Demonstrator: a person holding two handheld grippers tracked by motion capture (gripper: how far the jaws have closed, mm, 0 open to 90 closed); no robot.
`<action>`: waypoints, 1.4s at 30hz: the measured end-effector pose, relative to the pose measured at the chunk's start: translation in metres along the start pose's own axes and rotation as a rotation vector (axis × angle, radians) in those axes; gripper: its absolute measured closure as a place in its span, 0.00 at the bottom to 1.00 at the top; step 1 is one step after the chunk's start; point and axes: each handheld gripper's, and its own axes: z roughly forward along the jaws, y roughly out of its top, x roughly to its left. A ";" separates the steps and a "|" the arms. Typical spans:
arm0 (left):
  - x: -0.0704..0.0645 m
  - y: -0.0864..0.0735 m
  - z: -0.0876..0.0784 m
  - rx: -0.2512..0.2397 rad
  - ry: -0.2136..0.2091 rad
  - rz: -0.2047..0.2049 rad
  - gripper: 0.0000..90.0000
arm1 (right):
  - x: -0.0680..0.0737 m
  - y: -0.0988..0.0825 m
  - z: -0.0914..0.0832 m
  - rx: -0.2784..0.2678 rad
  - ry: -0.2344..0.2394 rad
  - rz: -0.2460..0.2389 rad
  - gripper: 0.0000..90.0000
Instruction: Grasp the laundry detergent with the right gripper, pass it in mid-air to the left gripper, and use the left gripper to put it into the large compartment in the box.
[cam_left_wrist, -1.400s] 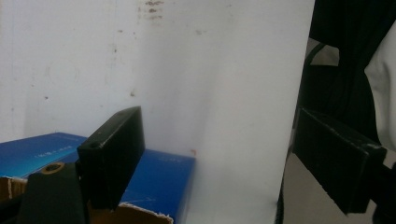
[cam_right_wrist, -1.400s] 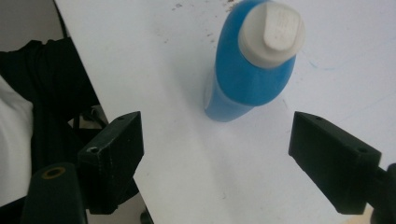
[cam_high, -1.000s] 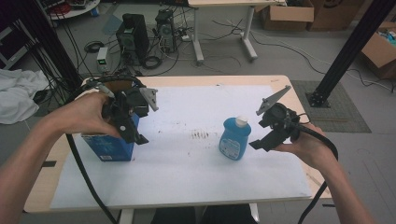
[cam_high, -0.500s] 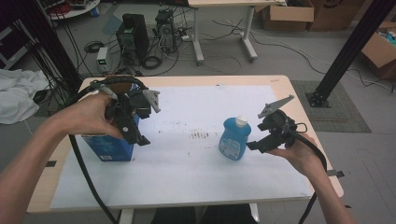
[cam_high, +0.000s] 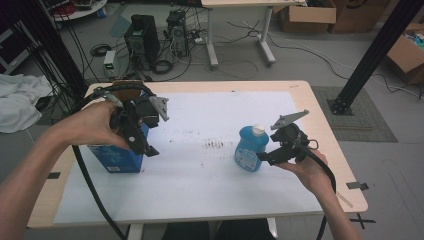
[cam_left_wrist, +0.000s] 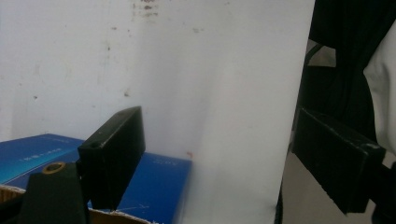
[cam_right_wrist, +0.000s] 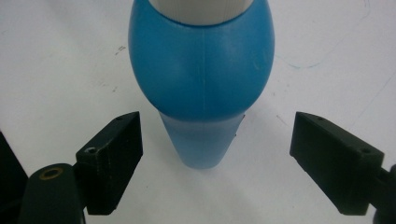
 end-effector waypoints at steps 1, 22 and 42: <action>0.000 0.000 0.000 0.000 0.000 0.000 0.20 | 0.000 0.000 0.000 0.000 0.000 0.000 0.19; -0.001 -0.003 0.001 0.002 0.002 -0.004 0.21 | 0.001 -0.009 0.031 -0.021 0.000 0.039 0.19; 0.000 -0.008 0.003 0.001 -0.001 -0.013 0.21 | 0.005 -0.012 0.043 -0.078 -0.013 0.041 0.21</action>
